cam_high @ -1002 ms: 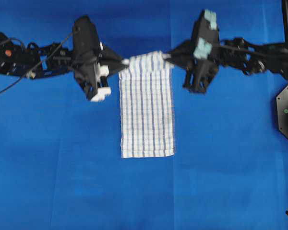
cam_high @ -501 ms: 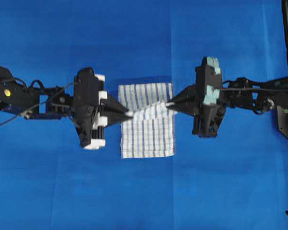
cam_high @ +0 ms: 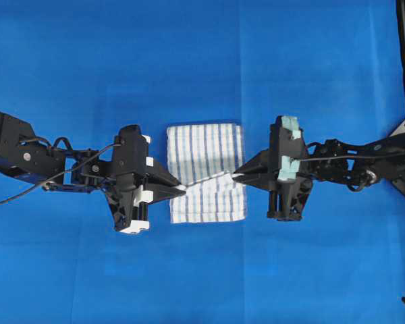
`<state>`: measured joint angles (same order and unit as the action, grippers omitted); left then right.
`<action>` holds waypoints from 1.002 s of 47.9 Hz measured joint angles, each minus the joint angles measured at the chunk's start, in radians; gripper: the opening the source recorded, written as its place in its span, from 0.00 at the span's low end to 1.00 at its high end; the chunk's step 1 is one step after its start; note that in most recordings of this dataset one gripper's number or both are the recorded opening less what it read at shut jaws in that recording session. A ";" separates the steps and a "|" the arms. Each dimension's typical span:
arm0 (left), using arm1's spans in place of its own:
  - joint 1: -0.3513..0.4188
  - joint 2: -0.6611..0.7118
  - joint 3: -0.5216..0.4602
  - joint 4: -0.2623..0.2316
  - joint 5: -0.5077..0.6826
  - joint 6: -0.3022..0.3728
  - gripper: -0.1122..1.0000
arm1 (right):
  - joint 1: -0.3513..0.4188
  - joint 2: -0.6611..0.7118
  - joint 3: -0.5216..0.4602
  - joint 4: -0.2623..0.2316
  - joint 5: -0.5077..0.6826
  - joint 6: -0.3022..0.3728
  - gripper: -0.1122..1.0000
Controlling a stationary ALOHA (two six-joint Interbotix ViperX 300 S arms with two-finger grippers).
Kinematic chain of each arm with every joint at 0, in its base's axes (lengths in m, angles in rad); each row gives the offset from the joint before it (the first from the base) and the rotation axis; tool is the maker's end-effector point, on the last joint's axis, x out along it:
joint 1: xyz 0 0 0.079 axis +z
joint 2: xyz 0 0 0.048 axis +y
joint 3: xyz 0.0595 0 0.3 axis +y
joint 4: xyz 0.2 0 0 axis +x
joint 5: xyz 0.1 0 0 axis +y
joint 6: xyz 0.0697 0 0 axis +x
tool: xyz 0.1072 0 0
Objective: Fold the blue towel.
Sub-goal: 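Lift the top end and fold it down onto the bottom half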
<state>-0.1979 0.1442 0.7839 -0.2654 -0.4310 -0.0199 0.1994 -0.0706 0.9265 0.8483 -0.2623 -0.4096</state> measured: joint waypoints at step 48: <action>-0.029 0.023 0.005 0.000 0.031 0.009 0.84 | 0.083 0.058 -0.028 0.069 -0.005 -0.009 0.94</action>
<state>-0.2270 0.1672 0.7885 -0.2654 -0.4004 -0.0107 0.2823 -0.0123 0.8989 0.9173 -0.2669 -0.4188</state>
